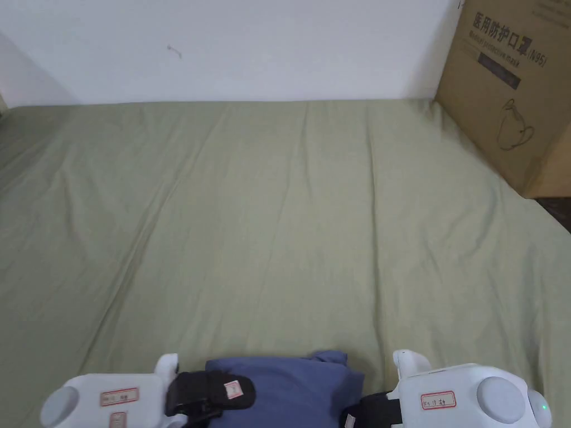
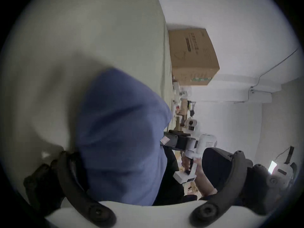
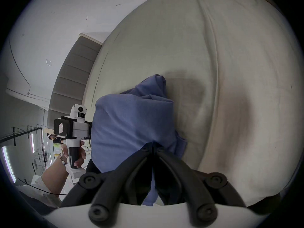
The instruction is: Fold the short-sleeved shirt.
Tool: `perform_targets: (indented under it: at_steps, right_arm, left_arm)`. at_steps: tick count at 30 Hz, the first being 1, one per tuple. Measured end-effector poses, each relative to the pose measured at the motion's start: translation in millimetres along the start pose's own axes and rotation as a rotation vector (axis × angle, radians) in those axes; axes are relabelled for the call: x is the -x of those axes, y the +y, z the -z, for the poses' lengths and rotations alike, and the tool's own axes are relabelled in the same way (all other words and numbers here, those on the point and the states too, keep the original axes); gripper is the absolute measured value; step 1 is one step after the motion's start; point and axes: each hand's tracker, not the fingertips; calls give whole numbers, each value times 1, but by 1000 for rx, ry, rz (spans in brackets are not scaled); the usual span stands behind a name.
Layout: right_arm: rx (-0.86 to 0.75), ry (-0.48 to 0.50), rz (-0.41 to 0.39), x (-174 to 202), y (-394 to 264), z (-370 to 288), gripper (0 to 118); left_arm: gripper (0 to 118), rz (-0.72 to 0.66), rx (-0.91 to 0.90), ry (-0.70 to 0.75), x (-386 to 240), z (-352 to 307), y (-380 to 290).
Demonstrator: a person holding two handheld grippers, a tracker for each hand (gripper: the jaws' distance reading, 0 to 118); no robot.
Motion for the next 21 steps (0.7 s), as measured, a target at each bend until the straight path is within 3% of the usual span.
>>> perform_targets:
  at_steps: [5,7,8,9,10,11,12,13,17,21]
  right_arm:
    - [-7,11,19,-4,-1,0,1]
    - [-8,19,26,-5,-1,0,1]
    - [-8,20,26,-5,-1,0,1]
    - [-8,20,25,-5,-1,0,1]
    - [-8,20,23,-5,-1,0,1]
    - [-6,58,29,-6,-1,0,1]
    - [-1,92,52,-4,-2,2,1]
    - [-5,27,34,-2,-3,3,1]
    - [-50,-6,-27,13,-6,-5,1]
    - [-96,19,-58,31,-8,-30,1]
  left_arm:
    - [118,6,-35,-40,-2,23,2]
    - [117,34,-35,7,-6,18,-2]
    - [110,66,-37,75,-10,14,-3]
    - [82,100,-44,174,-14,9,-3]
    - [41,147,-55,343,-16,5,-6]
    - [32,160,-52,416,-12,3,-9]
    - [32,81,-83,267,-14,5,-15]
    - [32,105,-105,310,-25,8,-17]
    - [32,327,-132,473,-72,13,-29]
    - [32,440,-188,662,-105,-30,-23]
